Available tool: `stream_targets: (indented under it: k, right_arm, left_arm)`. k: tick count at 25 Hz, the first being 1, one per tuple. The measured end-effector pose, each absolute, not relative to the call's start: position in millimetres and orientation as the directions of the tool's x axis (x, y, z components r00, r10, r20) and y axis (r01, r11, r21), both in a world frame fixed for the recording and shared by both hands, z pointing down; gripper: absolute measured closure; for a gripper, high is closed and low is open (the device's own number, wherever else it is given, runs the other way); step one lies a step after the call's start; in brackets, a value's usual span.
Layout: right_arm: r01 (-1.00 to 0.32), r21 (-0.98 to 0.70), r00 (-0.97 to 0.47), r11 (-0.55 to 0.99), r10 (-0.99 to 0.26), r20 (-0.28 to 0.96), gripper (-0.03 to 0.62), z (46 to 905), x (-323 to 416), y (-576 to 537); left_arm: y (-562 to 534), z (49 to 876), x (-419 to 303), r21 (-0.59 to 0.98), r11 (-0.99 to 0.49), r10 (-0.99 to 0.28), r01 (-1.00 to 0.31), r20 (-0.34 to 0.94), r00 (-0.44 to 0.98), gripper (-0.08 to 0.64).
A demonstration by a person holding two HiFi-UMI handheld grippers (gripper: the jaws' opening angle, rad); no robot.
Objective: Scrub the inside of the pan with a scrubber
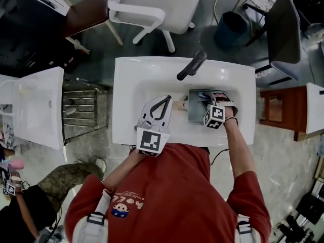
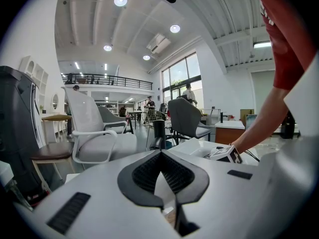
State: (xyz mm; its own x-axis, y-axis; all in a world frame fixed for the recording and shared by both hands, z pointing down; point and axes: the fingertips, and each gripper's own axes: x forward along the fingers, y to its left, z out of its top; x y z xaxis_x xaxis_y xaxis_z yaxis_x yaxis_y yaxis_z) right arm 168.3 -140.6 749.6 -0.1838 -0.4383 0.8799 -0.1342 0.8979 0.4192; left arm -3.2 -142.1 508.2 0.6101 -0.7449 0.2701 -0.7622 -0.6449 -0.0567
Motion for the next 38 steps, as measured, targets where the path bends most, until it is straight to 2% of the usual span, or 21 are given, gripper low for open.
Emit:
stream_targets:
  k: [2, 6, 13, 16, 38]
  right_arm:
    - [-0.156, 0.393, -0.174, 0.906, -0.416, 0.892, 0.443, 747.3, 169.7, -140.9]
    - [-0.221, 0.310, -0.195, 0.925, -0.354, 0.915, 0.443, 731.1, 172.5, -137.6]
    - [-0.183, 0.174, -0.196, 0.968, -0.210, 0.958, 0.441, 702.8, 188.4, -99.7]
    - [-0.139, 0.138, -0.147, 0.981, -0.158, 0.976, 0.440, 700.4, 197.4, -77.7]
    - [-0.171, -0.048, -0.139, 0.984, 0.024, 0.990, 0.440, 731.3, 202.4, -28.9]
  left_arm:
    - [-141.0, 505.8, -0.9, -0.010, -0.638, -0.743, -0.770, 0.271, 0.612, 0.546]
    - [-143.2, 503.8, -1.2, -0.053, -0.653, -0.742, -0.755, 0.245, 0.624, 0.546]
    - [-141.6, 503.9, -0.2, -0.036, -0.655, -0.738, -0.755, 0.243, 0.629, 0.546]
    - [-140.0, 505.6, 0.2, -0.040, -0.659, -0.736, -0.751, 0.240, 0.633, 0.546]
    - [-139.3, 505.4, 4.5, -0.036, -0.666, -0.729, -0.745, 0.244, 0.640, 0.546]
